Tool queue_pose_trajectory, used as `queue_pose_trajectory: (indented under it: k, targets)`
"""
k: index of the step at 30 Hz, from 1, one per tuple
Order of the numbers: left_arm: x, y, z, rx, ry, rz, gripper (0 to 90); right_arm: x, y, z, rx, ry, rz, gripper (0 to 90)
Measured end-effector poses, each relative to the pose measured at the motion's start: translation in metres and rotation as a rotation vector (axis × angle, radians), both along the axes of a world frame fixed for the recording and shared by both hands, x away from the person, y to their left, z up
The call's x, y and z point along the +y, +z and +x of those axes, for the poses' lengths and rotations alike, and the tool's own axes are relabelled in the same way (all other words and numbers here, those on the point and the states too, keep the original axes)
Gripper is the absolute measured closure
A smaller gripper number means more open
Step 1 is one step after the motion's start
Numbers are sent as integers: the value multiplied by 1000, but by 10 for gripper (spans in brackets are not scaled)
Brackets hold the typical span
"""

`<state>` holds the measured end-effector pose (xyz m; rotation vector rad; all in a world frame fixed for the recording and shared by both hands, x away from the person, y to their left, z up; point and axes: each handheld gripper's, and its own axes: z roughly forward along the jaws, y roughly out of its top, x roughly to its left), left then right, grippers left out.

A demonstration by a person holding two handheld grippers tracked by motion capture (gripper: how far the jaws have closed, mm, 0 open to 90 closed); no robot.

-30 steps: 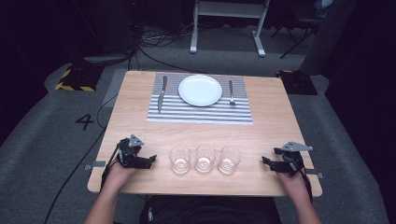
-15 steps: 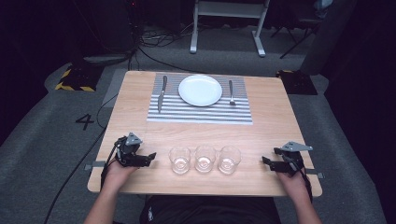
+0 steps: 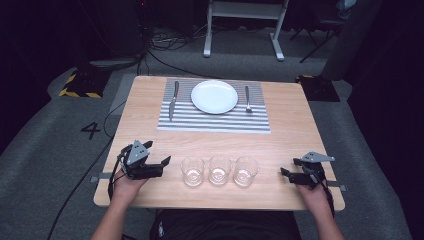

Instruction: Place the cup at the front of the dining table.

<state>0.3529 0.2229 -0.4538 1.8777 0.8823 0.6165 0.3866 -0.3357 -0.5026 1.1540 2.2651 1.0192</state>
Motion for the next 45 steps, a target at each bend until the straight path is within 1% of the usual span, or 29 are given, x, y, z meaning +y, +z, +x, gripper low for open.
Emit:
queue_pose_trajectory:
  k: [2,3,4,5,6,7,9,11,14,15,16,17,18,19,20,24,26,27,28,29,30,31,34,37,38,40,41,43,45]
  targets:
    - [-1,2,-3,-19,-6,-35,149,0,0,0,-2,-3,2,281]
    - [-2,3,-4,-38,-11,-47,149,0,0,0,-2,-3,2,281]
    - [-2,4,-7,-81,-16,-66,149,0,0,0,-3,-3,1,281]
    - [-2,4,-7,-81,-16,-66,150,0,0,0,-3,-3,1,281]
    - [-5,3,-9,-128,-18,-78,151,0,0,0,-2,-2,0,281]
    - [-5,3,-9,-128,-18,-78,152,0,0,0,-2,-2,0,281]
    - [-7,3,-10,-154,-17,-67,154,1,0,0,-3,-3,1,281]
    - [-9,2,-10,-150,-21,-67,154,1,0,0,-4,-3,0,281]
    - [-13,1,-9,-136,-10,-46,155,1,0,0,-4,-2,-1,281]
    - [-14,2,-9,-127,-16,-55,155,1,0,-1,-4,-2,-1,281]
    - [-16,3,-7,-120,-40,-89,154,1,0,-1,-6,-2,-6,281]
    - [-16,3,-7,-120,-40,-89,153,1,0,-1,-6,-2,-6,281]
    - [-20,4,-7,-121,-65,-122,152,1,0,-1,-5,-2,-2,281]
    - [-20,4,-7,-121,-65,-122,151,1,0,-1,-5,-2,-1,281]
    - [-25,4,-8,-129,-89,-133,150,1,0,0,-4,-1,-1,281]
    - [-35,6,-7,-137,-113,-117,151,1,0,0,-4,-2,-2,280]
    - [-42,11,-5,-95,-131,-128,151,2,0,-2,-6,-6,-3,280]
    - [-42,11,-5,-95,-131,-128,151,2,0,-1,-6,-6,-3,280]
    - [-48,14,-5,-75,-149,-164,151,2,0,-1,-5,-6,-3,280]
    - [-51,15,-6,-75,-162,-179,151,1,0,-1,-5,-5,-4,280]
    - [-53,17,-7,-64,-181,-168,151,1,0,-1,-6,-2,-7,280]
    - [-57,17,-8,-74,-188,-176,151,1,0,-1,-6,-3,-7,280]
    - [-63,19,-10,-80,-209,-173,150,2,0,-2,-9,-6,-4,280]
    - [-71,23,-13,-63,-232,-174,149,2,0,-1,-11,-5,-5,280]
    - [-78,28,-16,-36,-257,-181,149,2,0,-1,-6,-7,-3,280]
    - [-82,29,-18,-47,-265,-184,149,1,0,-1,-8,-2,-7,278]
    - [-88,32,-23,-45,-295,-162,149,1,0,-1,-6,-2,-6,278]
    - [-92,32,-25,-55,-292,-171,149,1,0,-1,-6,-2,-6,278]
    - [-95,33,-27,-29,-318,-151,149,1,0,-1,-7,-2,-6,278]
